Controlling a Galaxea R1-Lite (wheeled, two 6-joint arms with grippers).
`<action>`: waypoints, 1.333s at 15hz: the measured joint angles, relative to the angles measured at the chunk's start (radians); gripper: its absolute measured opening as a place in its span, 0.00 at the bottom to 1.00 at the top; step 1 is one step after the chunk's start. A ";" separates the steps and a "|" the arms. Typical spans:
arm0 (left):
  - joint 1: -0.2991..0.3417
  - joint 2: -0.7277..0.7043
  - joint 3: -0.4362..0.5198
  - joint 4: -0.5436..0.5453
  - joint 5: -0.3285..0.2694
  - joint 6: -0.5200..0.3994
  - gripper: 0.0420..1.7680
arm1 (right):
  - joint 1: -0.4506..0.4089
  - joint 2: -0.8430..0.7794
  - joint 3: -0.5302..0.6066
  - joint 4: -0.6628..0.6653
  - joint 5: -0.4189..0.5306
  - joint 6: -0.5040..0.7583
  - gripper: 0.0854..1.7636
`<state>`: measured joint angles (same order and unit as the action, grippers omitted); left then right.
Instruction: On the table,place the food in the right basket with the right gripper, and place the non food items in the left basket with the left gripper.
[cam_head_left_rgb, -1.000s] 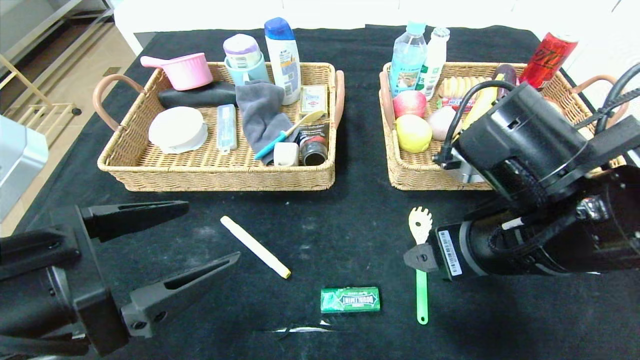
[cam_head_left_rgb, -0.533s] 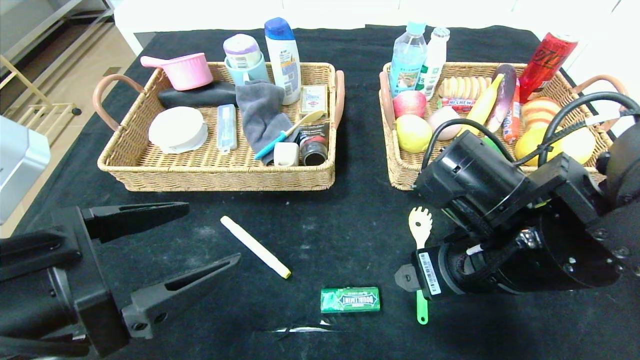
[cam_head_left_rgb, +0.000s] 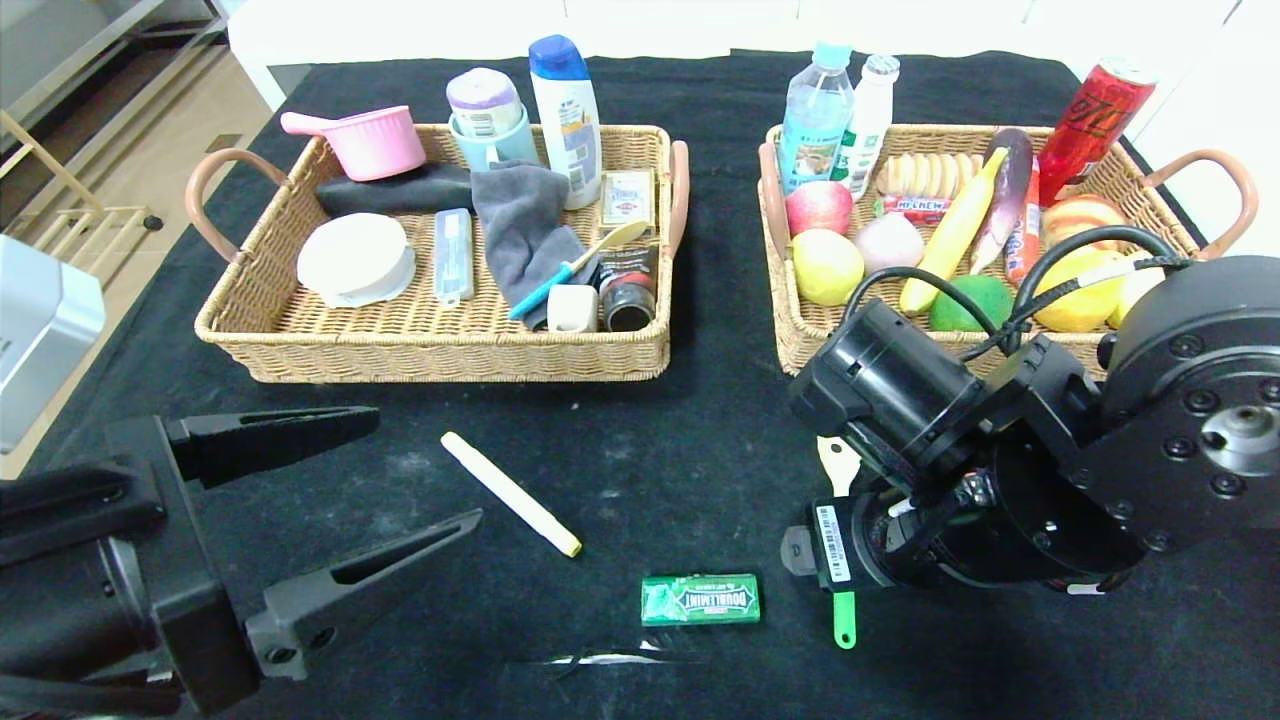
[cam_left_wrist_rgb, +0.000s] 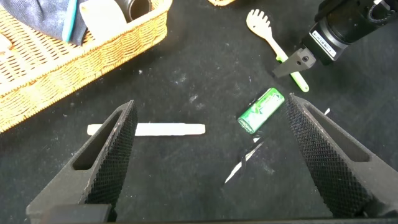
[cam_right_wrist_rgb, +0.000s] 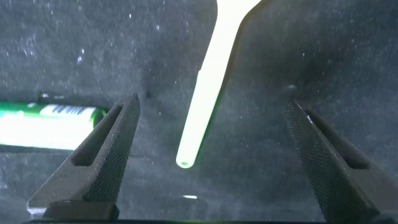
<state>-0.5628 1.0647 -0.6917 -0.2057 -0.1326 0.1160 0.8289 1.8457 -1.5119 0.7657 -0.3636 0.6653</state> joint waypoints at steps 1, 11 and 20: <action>0.000 0.000 0.000 0.000 0.000 0.000 0.97 | -0.001 0.003 0.000 0.001 -0.001 0.001 0.96; -0.005 0.005 0.003 -0.004 0.000 -0.001 0.97 | -0.004 0.011 0.001 0.001 0.003 0.003 0.50; -0.006 0.006 0.005 -0.001 0.000 0.000 0.97 | -0.003 0.012 0.008 0.002 0.003 0.004 0.08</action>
<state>-0.5689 1.0704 -0.6870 -0.2072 -0.1328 0.1157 0.8260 1.8579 -1.5043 0.7677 -0.3602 0.6691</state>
